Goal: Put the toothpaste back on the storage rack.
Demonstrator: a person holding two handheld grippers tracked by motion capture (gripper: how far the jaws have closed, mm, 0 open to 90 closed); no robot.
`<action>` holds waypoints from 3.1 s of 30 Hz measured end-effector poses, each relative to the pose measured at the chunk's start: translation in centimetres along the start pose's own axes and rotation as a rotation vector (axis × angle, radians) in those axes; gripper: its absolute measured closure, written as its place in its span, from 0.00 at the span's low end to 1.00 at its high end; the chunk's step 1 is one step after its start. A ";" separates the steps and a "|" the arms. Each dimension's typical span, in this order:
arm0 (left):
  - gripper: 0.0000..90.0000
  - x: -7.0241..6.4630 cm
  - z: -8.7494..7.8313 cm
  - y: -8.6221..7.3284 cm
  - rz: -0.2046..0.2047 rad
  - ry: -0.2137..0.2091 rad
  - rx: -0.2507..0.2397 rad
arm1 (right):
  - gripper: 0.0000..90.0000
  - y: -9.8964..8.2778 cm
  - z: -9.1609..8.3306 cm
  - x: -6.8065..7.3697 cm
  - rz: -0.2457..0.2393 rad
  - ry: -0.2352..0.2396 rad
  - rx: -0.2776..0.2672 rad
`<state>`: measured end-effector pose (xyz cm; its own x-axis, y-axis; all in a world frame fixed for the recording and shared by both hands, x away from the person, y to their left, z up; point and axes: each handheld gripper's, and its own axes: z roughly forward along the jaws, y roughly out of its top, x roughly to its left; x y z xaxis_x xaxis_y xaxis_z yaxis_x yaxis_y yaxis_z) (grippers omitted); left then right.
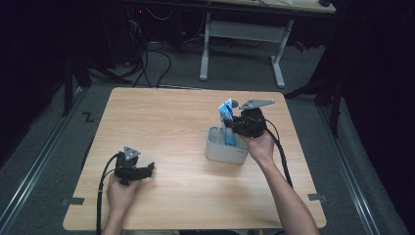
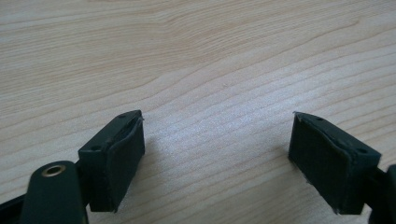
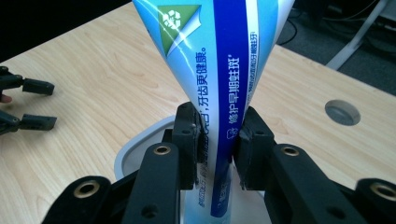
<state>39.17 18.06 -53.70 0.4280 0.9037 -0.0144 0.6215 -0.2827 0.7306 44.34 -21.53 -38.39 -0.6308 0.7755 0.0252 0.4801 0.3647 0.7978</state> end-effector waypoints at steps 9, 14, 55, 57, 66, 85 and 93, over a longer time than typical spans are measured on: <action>0.21 0.0 0.0 0.0 0.000 0.000 0.000 | 0.80 -0.3 0.5 0.3 -0.012 0.004 0.035; 0.21 0.0 0.0 0.0 0.000 0.000 0.000 | 0.80 -0.6 0.9 0.5 -0.018 0.010 0.040; 0.21 0.1 0.0 0.0 -0.008 -0.008 -0.004 | 0.52 -1.5 0.0 0.7 -0.004 -0.016 0.022; 0.21 0.1 0.0 0.0 -0.008 -0.008 -0.005 | 0.53 -1.5 -0.3 0.8 -0.005 -0.024 0.012; 0.21 0.1 0.0 0.0 -0.007 -0.006 -0.004 | 0.53 -2.2 -1.5 0.2 0.020 -0.048 -0.026; 0.21 0.0 0.0 0.0 -0.002 0.001 -0.002 | 0.57 -3.8 -4.4 -1.7 0.101 -0.059 -0.092; 0.21 0.0 0.0 0.0 -0.002 0.001 -0.003 | 0.59 -4.4 -5.6 -2.3 0.119 -0.068 -0.115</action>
<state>39.17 18.05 -53.71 0.4262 0.9045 -0.0153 0.6207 -0.2800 0.7323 40.24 -27.80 -38.61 -0.5294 0.8440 0.0860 0.4738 0.2100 0.8552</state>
